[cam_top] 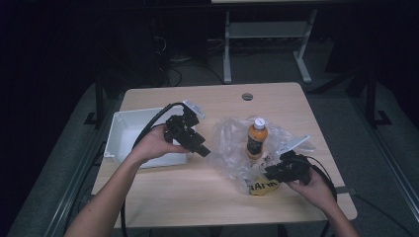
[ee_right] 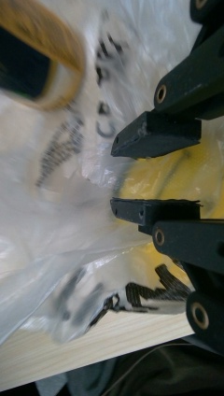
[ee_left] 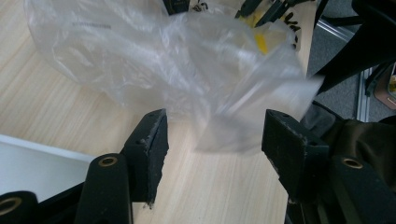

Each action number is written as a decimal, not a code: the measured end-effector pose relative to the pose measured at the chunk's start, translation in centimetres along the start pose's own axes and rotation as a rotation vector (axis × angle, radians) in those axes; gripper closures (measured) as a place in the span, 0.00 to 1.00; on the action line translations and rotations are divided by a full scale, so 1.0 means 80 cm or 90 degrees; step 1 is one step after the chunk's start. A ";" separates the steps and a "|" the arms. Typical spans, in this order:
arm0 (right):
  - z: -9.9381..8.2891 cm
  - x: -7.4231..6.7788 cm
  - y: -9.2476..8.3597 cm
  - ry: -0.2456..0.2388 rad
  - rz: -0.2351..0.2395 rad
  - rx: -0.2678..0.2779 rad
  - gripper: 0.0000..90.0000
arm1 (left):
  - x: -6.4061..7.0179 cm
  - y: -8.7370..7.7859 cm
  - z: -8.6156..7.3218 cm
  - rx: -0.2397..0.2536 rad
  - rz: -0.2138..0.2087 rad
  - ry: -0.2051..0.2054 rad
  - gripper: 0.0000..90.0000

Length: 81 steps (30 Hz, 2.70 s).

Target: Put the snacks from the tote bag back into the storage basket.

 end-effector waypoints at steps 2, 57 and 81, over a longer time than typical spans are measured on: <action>0.006 -0.001 -0.009 -0.001 -0.007 0.019 0.73 | -0.002 -0.002 0.004 -0.001 0.001 0.004 0.45; 0.043 -0.048 0.000 -0.059 0.007 0.081 0.68 | 0.015 0.041 0.076 -0.028 0.015 0.063 0.46; 0.007 0.019 -0.081 0.018 -0.111 0.139 0.56 | 0.013 0.081 0.153 -0.042 0.042 0.101 0.47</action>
Point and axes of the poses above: each handheld gripper's, and its own axes: y roughly forward along the jaws, z roughly out of its top, x roughly to its right, the point moved 3 cm from there along y, roughly forward along the jaws, and after that the axes turned 6 degrees about x, right-handed, at the moved point
